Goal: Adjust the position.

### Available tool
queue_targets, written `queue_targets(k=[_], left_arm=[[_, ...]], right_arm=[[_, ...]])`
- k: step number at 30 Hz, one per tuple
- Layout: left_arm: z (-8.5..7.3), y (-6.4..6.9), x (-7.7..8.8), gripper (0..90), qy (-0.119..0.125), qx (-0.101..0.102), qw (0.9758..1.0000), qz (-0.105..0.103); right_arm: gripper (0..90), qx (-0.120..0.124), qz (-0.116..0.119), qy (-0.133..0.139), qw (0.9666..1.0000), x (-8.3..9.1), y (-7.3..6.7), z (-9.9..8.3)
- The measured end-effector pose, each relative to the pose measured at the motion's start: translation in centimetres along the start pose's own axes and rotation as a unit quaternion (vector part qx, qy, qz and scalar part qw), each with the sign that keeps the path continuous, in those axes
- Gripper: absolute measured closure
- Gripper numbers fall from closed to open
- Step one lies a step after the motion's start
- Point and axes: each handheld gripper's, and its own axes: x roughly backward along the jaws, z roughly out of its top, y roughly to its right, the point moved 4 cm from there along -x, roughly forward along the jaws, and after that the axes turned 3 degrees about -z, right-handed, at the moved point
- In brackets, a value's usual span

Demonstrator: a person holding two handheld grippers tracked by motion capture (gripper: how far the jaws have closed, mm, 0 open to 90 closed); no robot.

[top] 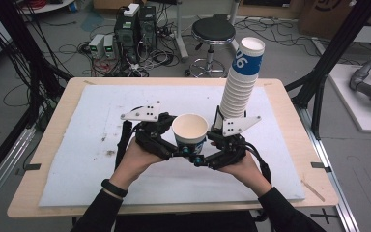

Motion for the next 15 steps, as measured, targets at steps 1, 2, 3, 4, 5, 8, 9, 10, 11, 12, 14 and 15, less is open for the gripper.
queue_targets(k=[1, 2, 3, 4, 5, 8, 9, 10, 11, 12, 14, 15], left_arm=[[-0.03, -0.01, 0.01, 20.8, -0.001, -0.002, 1.0, 0.0], [-0.04, -0.01, 0.0, 21.3, -0.002, -0.002, 1.0, 0.0], [-0.04, 0.0, 0.0, 21.9, -0.001, -0.003, 1.0, 0.001], [-0.04, 0.0, 0.0, 22.4, -0.001, -0.002, 1.0, 0.0], [-0.03, -0.01, 0.01, 22.6, 0.001, -0.003, 1.0, 0.0], [-0.08, -0.03, -0.01, 23.4, 0.002, -0.003, 1.0, -0.001], [-0.12, -0.02, -0.06, 23.5, 0.001, -0.002, 1.0, -0.001], [-0.17, -0.05, -0.11, 23.5, 0.001, -0.002, 1.0, -0.001], [-0.22, -0.05, -0.16, 23.6, 0.001, -0.002, 1.0, -0.001], [-0.26, -0.06, -0.24, 23.6, 0.0, -0.003, 1.0, -0.001], [-0.36, -0.06, -0.38, 23.6, -0.002, -0.003, 1.0, -0.003], [-0.38, -0.05, -0.44, 23.6, -0.002, -0.002, 1.0, -0.002]], right_arm=[[30.5, 0.003, 0.0, 0.002, 1.0, -0.04, 0.02, 0.02], [30.6, 0.004, -0.001, 0.001, 1.0, -0.05, 0.04, 0.01], [30.6, 0.004, 0.0, 0.001, 1.0, -0.06, 0.06, 0.0], [30.4, 0.003, 0.001, 0.001, 1.0, -0.05, 0.05, 0.0], [30.3, 0.004, -0.001, 0.002, 1.0, -0.06, 0.04, 0.0], [22.0, -0.003, -0.006, 0.013, 0.9999, 0.02, -0.11, 0.14], [21.0, -0.006, -0.008, 0.018, 0.9998, 0.02, -0.07, 0.21], [21.0, -0.012, -0.005, 0.02, 0.9997, 0.08, -0.08, 0.28], [21.0, -0.014, 0.0, 0.024, 0.9996, 0.12, -0.09, 0.35], [21.0, -0.015, -0.001, 0.029, 0.9995, 0.2, -0.14, 0.41], [21.0, -0.016, 0.001, 0.034, 0.9993, 0.29, -0.24, 0.51], [21.0, -0.014, 0.0, 0.036, 0.9992, 0.29, -0.26, 0.57]])
